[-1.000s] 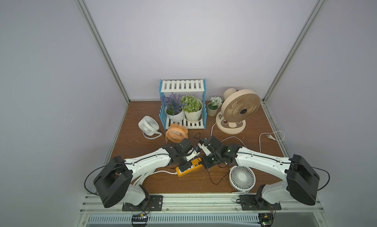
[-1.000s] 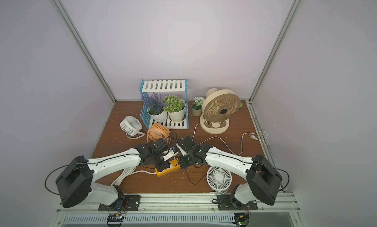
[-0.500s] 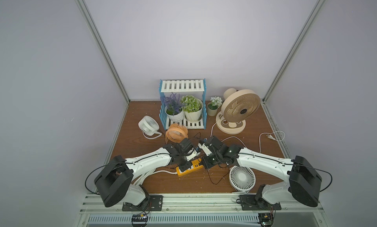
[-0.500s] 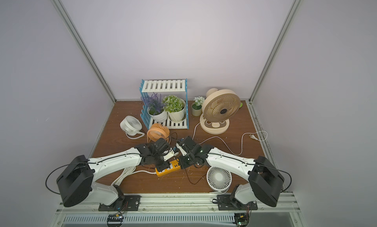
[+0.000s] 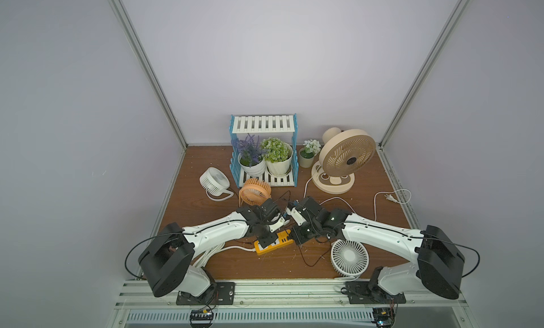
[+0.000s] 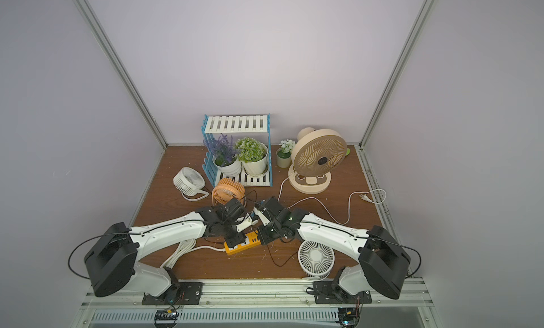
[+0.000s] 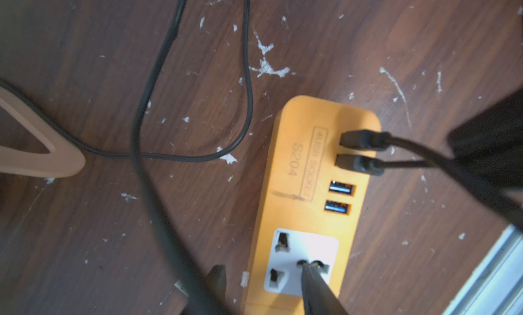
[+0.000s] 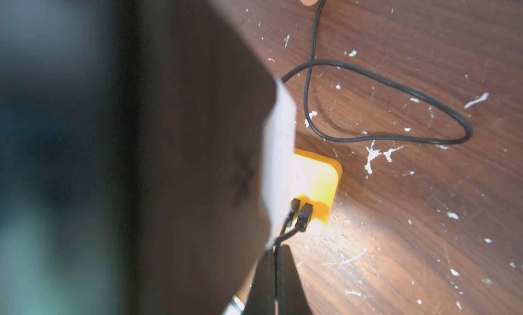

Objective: Unplug the desk fan from the power strip
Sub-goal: Remove the plug from the socket.

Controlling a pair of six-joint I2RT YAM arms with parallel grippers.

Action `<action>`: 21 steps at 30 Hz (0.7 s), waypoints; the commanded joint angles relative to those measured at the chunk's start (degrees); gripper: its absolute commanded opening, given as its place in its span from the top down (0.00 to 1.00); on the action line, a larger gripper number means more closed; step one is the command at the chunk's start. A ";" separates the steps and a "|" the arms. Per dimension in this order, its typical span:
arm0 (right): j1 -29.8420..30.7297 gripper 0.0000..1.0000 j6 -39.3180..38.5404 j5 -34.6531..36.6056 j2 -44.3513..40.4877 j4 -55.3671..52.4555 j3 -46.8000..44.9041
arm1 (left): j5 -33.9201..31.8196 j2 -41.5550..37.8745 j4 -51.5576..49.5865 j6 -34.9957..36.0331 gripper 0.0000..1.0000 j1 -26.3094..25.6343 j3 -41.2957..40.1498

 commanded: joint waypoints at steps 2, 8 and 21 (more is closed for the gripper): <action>-0.07 1.00 -0.88 -0.90 -3.40 2.58 0.03 | -1.38 1.82 -3.66 0.76 0.54 0.42 -0.21; -0.09 1.00 -0.78 -0.93 -4.14 3.02 -0.48 | -1.51 2.36 -4.17 0.93 0.54 0.26 0.05; -0.04 1.00 -0.93 -2.04 -4.07 3.74 -0.43 | -1.65 3.10 -4.66 1.11 0.54 -0.08 0.33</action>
